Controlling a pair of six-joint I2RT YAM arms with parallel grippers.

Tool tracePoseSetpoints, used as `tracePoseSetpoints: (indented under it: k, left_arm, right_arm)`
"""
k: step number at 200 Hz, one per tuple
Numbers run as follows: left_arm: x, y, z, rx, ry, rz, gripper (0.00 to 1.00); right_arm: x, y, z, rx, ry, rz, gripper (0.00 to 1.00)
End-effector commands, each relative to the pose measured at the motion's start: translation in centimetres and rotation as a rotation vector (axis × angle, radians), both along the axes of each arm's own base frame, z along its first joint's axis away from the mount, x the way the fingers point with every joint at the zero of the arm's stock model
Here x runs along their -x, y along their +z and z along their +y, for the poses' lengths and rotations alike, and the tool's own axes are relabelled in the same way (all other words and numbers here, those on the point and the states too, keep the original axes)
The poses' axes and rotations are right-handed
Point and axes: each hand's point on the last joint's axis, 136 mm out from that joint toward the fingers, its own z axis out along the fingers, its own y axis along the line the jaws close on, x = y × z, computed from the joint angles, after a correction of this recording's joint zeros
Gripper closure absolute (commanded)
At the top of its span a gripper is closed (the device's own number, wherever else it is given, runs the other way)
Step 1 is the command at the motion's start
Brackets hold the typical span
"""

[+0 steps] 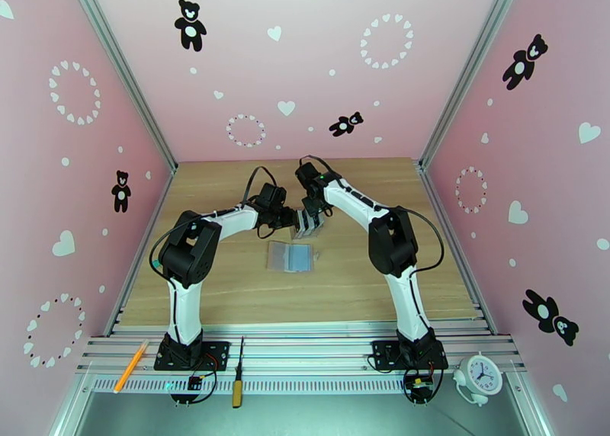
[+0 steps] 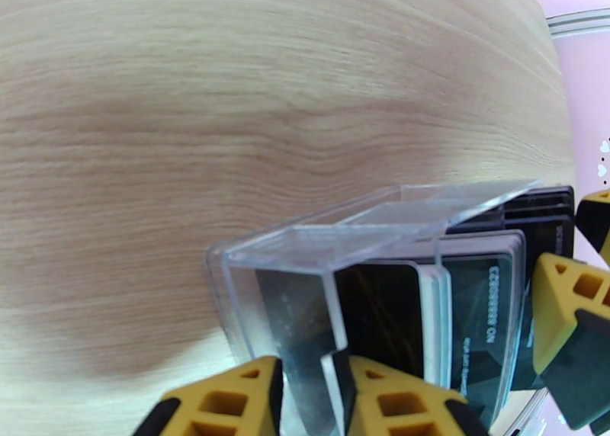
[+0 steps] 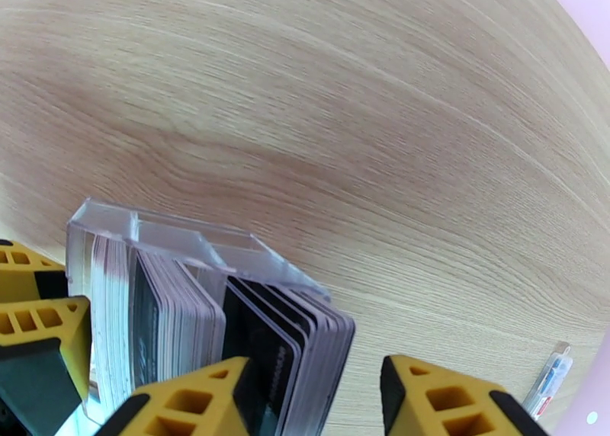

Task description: Put the credit cards into the card holder

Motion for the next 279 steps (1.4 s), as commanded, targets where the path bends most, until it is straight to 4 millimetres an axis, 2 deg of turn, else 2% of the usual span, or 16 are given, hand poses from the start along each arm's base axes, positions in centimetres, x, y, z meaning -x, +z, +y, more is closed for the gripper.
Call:
tracePoseSetpoints:
  k: [1,86,117,235,279]
  left_arm:
    - [0.2,-1.4,0.1,-0.013,0.002,0.042,0.71]
    - [0.3,-1.5,0.1,-0.01,0.004,0.044,0.71]
    - [0.3,-1.7,0.1,-0.01,0.006,0.048,0.71]
    - [0.3,-1.6,0.2,-0.011,0.007,0.044,0.71]
    - [0.3,-1.6,0.1,-0.01,0.006,0.046,0.71]
  right_arm:
    - [-0.6,1.7,-0.8,0.026,-0.025,-0.043,0.53]
    - [0.0,4.0,-0.3,0.022,-0.008,-0.082,0.59]
    - [0.1,4.0,-0.3,0.024,-0.006,-0.082,0.61]
    - [0.2,3.8,0.2,0.008,0.006,-0.069,0.9]
    - [0.8,4.4,1.3,-0.069,0.02,-0.052,0.97]
